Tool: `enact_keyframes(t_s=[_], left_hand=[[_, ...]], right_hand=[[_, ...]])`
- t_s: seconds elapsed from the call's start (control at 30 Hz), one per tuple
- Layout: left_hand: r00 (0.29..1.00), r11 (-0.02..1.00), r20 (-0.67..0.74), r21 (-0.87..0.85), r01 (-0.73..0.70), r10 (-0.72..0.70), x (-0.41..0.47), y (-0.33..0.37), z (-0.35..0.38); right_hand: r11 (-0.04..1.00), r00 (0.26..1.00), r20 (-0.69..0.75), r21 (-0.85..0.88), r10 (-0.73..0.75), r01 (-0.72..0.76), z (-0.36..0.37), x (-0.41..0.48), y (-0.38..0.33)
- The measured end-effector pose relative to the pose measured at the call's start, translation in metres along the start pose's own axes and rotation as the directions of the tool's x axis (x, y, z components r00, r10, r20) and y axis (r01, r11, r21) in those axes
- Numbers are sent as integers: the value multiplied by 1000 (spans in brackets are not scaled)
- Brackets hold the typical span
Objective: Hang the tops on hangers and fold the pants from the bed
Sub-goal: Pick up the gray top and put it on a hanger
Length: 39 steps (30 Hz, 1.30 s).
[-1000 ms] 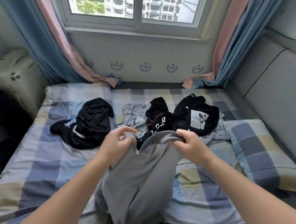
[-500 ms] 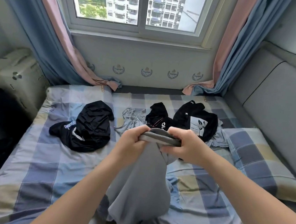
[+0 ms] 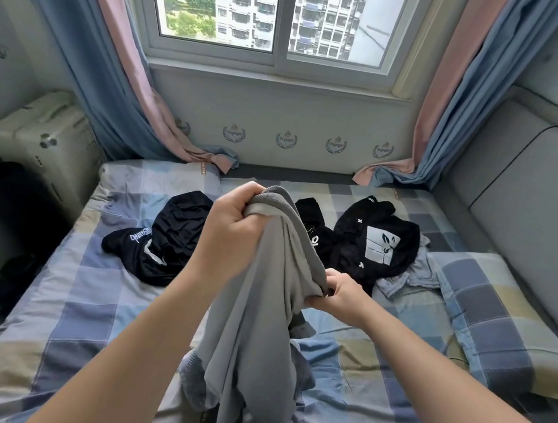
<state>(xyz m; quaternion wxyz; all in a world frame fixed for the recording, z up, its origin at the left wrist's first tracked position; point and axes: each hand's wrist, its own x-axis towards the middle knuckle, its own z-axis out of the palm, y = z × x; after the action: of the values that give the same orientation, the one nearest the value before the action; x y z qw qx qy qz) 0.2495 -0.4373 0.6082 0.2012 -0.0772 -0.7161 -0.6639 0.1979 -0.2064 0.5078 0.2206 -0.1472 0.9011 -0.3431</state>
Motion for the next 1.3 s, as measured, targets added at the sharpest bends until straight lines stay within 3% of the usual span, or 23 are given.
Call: enact_keyframes(t_s=[0.1,0.23,0.43,0.53,0.7,0.83,0.97,1.03,1.1,1.17,1.3], left_hand=[[989,995,-119,43,93,-87,3,-16,-7],[922,942,-289,138,307,-258,8,-54,-22],[850,845,-224,147,514,-477,-3,-90,-7],[915,892,-202,227,391,-350,-11,-72,13],[991,977,-35,166,134,-130,-26,-18,51],[982,964,16,195,182,-189,-30,-8,71],[966,904,-55,343,255,-251,-27,-22,76],[970,881,-153,410,236,-188,-32,-30,76],[968,868,-249,474,147,-28,-38,-37,78],[968,858,-245,508,79,56,-43,-43,82],[974,777,-199,593,208,-109,-37,-58,85]], right_hand=[[984,999,-20,176,-36,39,-4,4,7],[946,995,-77,311,-65,86,-24,-4,-3],[894,966,-174,374,-193,246,-65,-17,-62],[851,940,-278,427,-197,304,-81,-17,-95],[753,932,-348,586,-99,299,-101,-9,-134],[655,941,-329,696,-75,296,-112,-5,-151],[565,945,-322,772,-47,291,-122,-5,-161],[512,944,-331,810,-4,287,-123,-6,-160],[456,944,-329,845,32,279,-124,-7,-159],[414,944,-326,866,45,279,-124,-8,-158],[335,940,-336,894,59,298,-125,-12,-162]])
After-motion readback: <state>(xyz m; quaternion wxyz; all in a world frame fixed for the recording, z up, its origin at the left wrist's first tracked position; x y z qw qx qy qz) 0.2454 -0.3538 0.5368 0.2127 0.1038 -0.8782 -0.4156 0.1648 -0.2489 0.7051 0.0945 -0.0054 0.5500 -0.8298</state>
